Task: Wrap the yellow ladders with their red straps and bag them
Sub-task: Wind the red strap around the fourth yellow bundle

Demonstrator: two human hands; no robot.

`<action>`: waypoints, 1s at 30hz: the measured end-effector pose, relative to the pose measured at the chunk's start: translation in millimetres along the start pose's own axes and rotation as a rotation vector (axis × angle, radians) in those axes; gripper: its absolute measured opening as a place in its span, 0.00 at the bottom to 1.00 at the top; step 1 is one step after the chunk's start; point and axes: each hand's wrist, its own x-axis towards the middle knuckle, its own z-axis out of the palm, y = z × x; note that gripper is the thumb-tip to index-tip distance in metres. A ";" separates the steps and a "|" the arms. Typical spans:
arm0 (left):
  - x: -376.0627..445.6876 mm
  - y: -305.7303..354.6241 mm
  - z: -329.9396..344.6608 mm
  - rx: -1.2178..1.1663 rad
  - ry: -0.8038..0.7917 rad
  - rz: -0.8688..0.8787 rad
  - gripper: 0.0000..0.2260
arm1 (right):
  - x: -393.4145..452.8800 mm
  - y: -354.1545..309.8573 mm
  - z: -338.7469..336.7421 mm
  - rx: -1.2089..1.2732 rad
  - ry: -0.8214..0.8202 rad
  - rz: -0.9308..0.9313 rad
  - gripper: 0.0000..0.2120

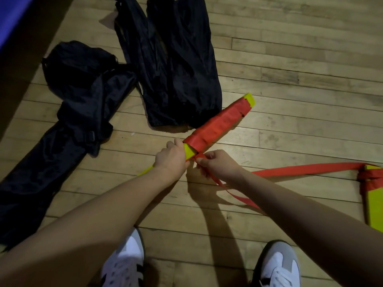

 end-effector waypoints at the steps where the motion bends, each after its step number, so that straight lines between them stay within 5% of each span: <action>1: -1.0 -0.1 0.0 0.038 0.000 0.044 0.27 | -0.1 3.2 -0.3 -0.025 0.013 -0.001 0.11; 10: -9.7 -6.1 2.8 0.115 0.091 0.361 0.21 | 1.2 26.3 6.2 0.042 0.130 0.072 0.14; 16: -9.7 -16.4 -4.3 -0.161 0.036 0.229 0.18 | -7.2 17.8 -2.2 0.173 -0.016 0.031 0.07; 22: -6.4 -23.6 -3.1 -0.106 0.132 0.113 0.20 | -6.9 5.9 -15.4 0.116 -0.238 0.100 0.09; 30: 0.2 -14.3 4.5 -0.047 0.103 0.074 0.22 | -0.6 8.3 -5.0 0.281 -0.159 0.116 0.01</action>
